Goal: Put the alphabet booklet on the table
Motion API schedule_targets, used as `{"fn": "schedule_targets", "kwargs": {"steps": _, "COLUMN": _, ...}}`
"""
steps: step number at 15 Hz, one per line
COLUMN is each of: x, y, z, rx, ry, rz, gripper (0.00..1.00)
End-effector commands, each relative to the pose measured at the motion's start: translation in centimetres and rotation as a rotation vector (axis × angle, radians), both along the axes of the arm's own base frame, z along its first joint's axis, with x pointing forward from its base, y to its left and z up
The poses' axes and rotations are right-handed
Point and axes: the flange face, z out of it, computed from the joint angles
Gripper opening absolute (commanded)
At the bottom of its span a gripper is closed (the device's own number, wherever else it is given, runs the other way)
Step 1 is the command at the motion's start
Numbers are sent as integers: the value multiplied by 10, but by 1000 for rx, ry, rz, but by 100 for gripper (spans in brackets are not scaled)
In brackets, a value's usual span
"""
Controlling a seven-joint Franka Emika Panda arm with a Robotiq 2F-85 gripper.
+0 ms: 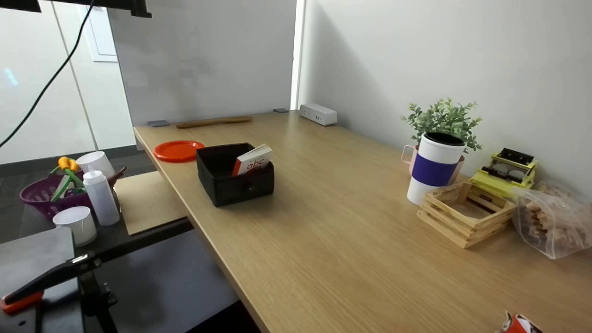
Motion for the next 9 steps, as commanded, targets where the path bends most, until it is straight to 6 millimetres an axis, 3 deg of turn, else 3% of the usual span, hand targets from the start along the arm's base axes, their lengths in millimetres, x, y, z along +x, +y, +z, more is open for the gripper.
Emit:
{"fn": "schedule_targets", "kwargs": {"steps": 1, "x": 24, "y": 12, "z": -7, "rx": -6, "ry": 76, "rz": 87, "gripper": 100}}
{"fn": "schedule_targets", "kwargs": {"steps": 9, "x": 85, "y": 56, "z": -34, "rx": -38, "ry": 270, "rz": 253, "gripper": 100}}
